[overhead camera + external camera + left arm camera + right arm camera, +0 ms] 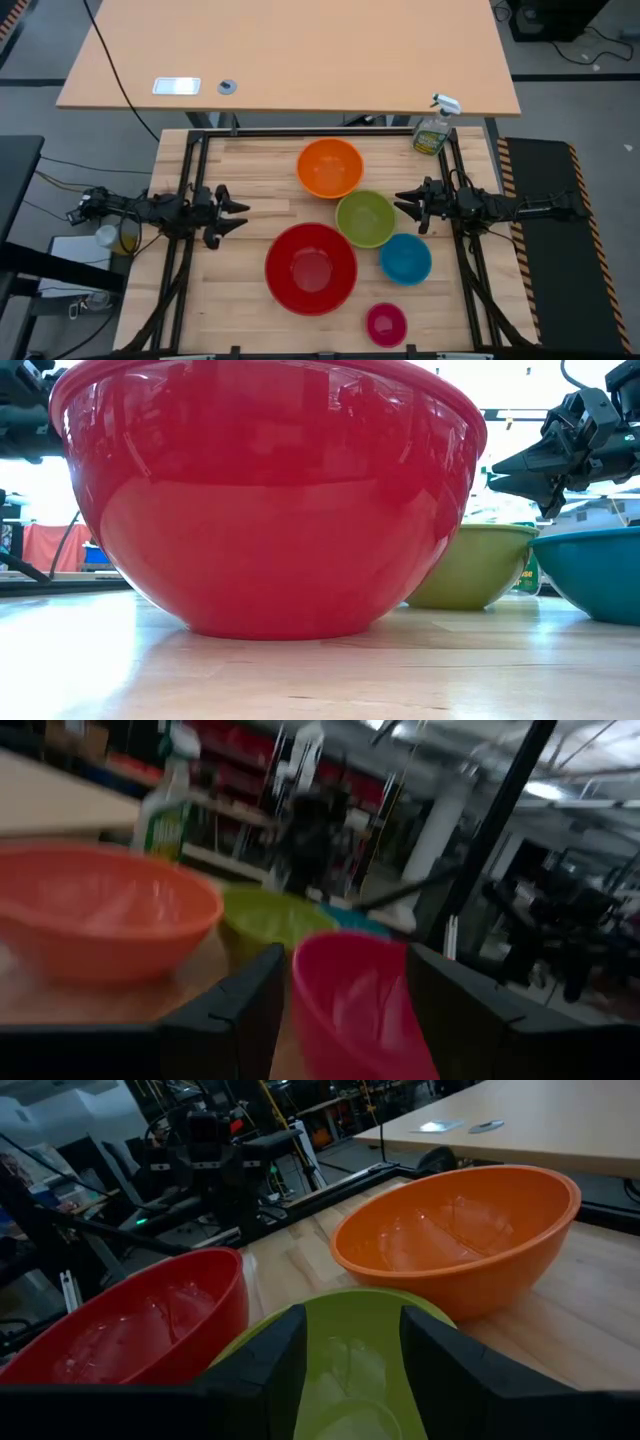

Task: Nest bowls inside each other
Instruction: Stack the large orange bowl on top of the extra large red bowl

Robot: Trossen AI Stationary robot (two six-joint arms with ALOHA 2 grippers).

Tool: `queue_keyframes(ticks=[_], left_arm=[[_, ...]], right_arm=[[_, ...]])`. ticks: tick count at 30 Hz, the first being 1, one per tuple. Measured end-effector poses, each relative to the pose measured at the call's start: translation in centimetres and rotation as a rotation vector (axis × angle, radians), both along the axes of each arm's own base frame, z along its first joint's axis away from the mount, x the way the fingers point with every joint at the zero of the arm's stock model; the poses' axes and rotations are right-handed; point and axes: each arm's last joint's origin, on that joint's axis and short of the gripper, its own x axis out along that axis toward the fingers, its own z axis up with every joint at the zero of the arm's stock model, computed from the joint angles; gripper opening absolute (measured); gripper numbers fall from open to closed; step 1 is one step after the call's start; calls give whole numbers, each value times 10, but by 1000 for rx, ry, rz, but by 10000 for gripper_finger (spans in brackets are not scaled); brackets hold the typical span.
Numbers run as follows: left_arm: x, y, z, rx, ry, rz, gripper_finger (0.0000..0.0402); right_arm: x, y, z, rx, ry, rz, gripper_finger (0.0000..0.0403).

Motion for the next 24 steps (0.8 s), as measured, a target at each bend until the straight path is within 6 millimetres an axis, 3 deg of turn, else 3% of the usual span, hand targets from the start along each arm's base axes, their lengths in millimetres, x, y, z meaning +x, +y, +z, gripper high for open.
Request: queue_keyframes(ticks=[5,9,16,19,24], left_arm=[[-3,1,14,25,-144,15,210],[-5,1,21,60,-222,29,210],[-5,1,22,62,-223,29,210],[-5,1,22,103,-222,39,210],[-4,3,25,151,-187,65,209]], right_arm=[[0,-1,1,-17,-12,-23,169],[0,-3,13,59,-160,-91,169],[-6,-5,42,43,-455,-168,169],[-9,-6,49,-50,-493,-233,169],[-9,-7,53,-26,-504,-254,169]])
